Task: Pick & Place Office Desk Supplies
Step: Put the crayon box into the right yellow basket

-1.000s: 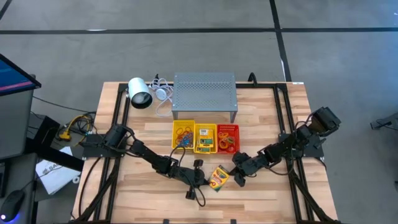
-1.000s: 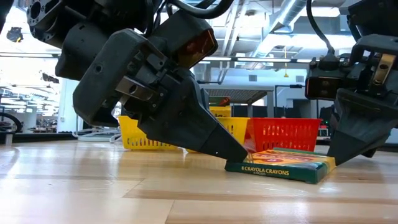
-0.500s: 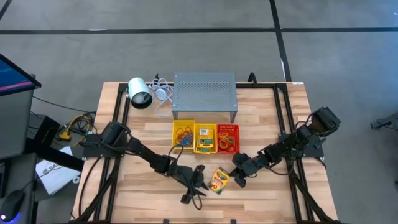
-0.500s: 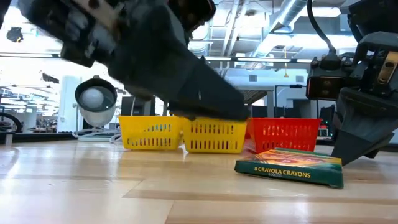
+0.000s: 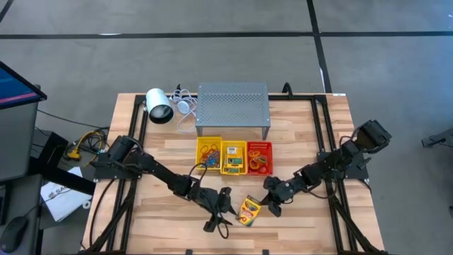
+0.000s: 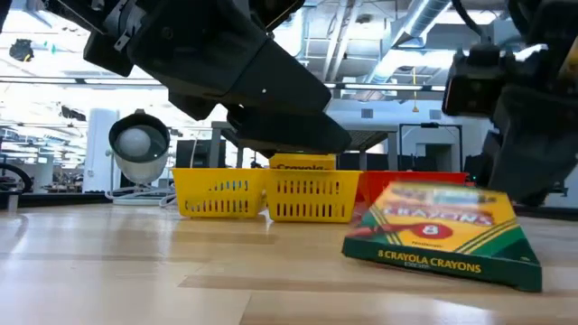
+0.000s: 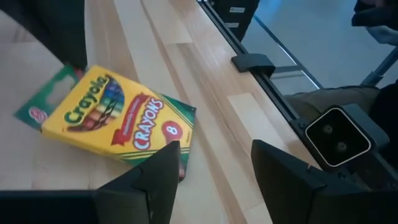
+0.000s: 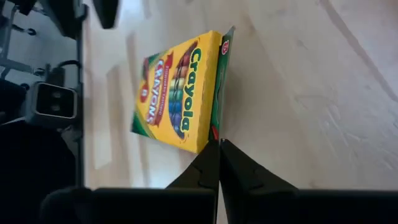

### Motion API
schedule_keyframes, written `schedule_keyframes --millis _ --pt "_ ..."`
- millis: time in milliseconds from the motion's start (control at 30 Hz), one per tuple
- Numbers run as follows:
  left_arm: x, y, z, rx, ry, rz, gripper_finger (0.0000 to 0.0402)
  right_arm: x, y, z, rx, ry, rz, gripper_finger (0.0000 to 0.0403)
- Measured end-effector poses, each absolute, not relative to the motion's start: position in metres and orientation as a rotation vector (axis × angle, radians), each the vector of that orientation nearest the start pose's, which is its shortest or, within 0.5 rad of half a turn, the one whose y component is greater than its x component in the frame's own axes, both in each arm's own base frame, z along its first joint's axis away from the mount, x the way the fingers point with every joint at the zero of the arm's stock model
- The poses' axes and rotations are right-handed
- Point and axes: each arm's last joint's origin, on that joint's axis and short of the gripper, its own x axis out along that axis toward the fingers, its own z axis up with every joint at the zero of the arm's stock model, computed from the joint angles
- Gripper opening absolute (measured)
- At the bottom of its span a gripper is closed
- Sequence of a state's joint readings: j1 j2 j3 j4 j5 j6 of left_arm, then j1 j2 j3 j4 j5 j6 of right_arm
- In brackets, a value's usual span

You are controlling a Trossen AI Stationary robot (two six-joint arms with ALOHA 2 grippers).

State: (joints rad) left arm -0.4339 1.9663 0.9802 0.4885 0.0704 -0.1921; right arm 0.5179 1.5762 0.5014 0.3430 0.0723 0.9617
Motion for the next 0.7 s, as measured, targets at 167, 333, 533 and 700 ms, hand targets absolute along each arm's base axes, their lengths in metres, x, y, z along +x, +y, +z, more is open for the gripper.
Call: schedule_keyframes --millis 167,333,533,700 --pt "0.355 -0.167 0.130 -0.094 0.542 -0.443 0.0192 0.226 0.127 0.139 0.669 0.867 0.033 0.0000" --pt "0.355 -0.167 0.130 -0.099 0.547 -0.441 0.0192 0.219 0.128 0.174 0.605 0.856 -0.001 0.0000" --pt "0.355 -0.167 0.132 -0.101 0.541 -0.443 0.0192 0.215 0.134 0.212 0.512 0.863 -0.066 0.0000" --pt "0.353 -0.166 0.151 -0.108 0.494 -0.459 0.0189 0.221 0.137 0.237 0.429 0.890 -0.088 0.0000"
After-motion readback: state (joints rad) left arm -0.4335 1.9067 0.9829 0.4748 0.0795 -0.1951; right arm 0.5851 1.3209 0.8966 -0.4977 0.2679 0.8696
